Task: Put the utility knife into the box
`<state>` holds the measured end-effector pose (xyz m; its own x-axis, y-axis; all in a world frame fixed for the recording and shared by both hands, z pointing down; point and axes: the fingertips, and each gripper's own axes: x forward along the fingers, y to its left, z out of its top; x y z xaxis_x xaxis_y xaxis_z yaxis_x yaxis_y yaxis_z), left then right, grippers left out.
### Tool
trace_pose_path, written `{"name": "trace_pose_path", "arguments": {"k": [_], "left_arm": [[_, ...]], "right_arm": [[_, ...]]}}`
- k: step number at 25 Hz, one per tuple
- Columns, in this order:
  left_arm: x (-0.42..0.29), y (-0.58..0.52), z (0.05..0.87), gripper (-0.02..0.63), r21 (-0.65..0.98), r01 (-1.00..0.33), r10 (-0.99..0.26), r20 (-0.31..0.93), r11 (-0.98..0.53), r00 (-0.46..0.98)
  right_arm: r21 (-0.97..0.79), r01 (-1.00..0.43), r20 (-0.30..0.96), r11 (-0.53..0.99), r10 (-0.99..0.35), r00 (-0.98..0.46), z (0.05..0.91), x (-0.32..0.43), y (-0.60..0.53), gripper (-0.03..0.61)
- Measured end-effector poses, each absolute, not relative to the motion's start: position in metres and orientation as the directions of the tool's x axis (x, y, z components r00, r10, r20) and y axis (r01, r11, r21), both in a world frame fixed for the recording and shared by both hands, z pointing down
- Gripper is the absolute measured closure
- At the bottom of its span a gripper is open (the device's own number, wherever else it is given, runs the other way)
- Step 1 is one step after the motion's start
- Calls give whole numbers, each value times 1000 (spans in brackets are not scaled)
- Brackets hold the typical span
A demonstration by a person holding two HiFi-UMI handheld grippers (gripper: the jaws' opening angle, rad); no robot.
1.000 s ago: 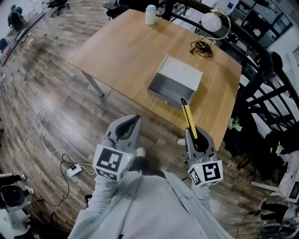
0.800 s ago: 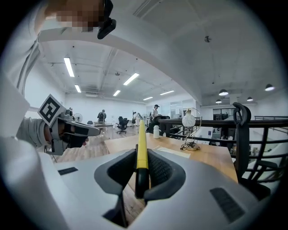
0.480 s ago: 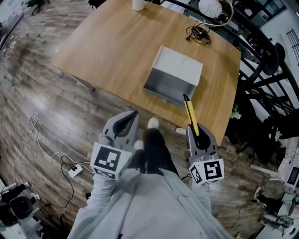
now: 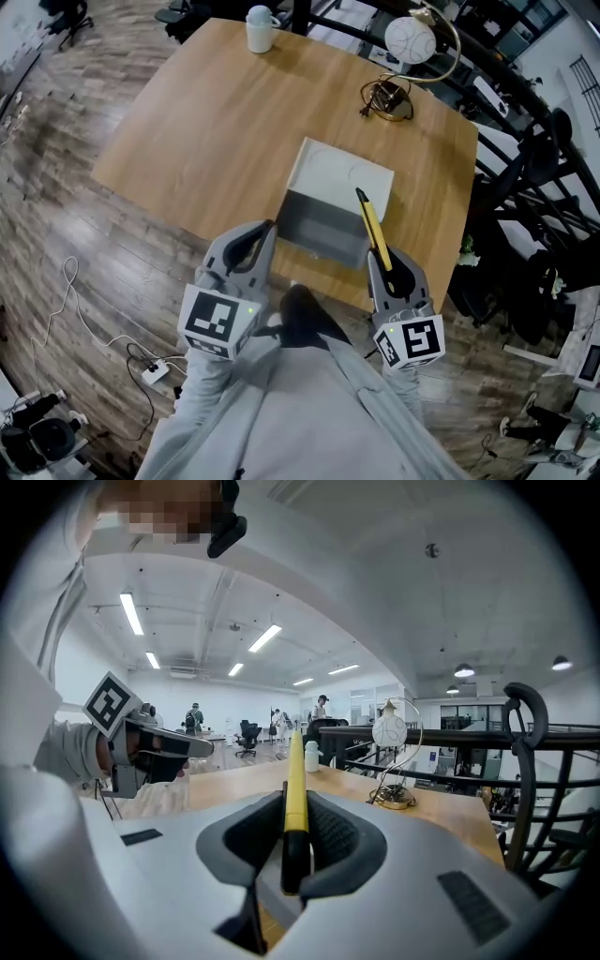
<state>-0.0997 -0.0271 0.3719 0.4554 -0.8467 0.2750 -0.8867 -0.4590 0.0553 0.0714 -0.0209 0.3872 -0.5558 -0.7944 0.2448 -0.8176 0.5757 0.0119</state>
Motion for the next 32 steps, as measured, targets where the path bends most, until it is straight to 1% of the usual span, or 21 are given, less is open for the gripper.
{"name": "trace_pose_path", "arguments": {"k": [5,14,26,32], "left_arm": [[-81,-79,357,595,31,-874,-841,256,-486,476],[-50,-134,343,595,24,-852,-827,227,-523,514],[-44,-162,340,595,34,-792,-766,232,-610,600],[-47,-162,345,595,45,-772,-743,242,-634,624]], "right_arm": [[11,-827,222,562,-808,-545,377,88,-66,494],[15,-854,206,520,-838,-506,365,118,-105,494],[6,-884,221,468,-862,-456,360,107,-109,495],[-15,-895,243,447,-866,-437,371,99,-109,495]]}}
